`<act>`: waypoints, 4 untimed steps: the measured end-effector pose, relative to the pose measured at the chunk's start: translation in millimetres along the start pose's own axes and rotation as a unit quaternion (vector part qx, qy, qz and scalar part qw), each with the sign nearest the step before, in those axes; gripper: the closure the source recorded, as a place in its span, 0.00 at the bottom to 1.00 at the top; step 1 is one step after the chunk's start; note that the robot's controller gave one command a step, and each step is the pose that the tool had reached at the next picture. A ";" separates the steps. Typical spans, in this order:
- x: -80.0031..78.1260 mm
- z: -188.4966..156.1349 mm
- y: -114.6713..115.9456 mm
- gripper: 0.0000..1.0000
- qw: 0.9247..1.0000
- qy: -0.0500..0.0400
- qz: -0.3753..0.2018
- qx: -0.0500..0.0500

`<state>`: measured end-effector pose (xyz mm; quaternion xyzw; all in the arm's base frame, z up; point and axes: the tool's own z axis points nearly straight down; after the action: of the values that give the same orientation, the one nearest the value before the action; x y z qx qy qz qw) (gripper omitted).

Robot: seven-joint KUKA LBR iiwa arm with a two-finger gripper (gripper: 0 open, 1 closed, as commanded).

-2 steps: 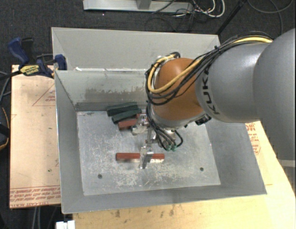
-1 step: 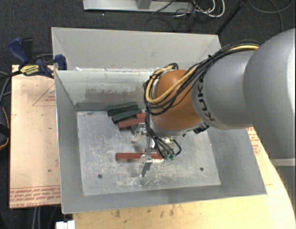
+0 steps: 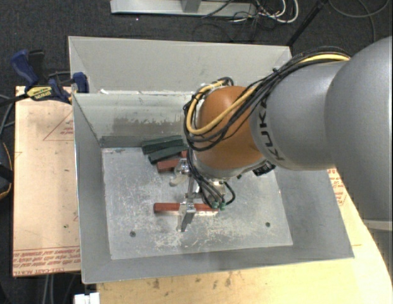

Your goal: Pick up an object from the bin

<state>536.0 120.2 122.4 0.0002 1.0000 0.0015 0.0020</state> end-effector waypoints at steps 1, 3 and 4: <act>-0.7 39.3 1.2 0.00 0.999 0.002 -0.039 0.001; 4.2 43.6 4.5 1.00 0.999 -0.013 0.041 -0.002; 4.8 40.2 4.4 1.00 0.999 -0.009 0.041 -0.002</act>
Offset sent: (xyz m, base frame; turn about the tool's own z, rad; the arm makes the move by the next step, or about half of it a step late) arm -0.0131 0.0031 -0.0524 0.0812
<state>531.3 124.8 82.1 0.0416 0.9991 0.0032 0.0111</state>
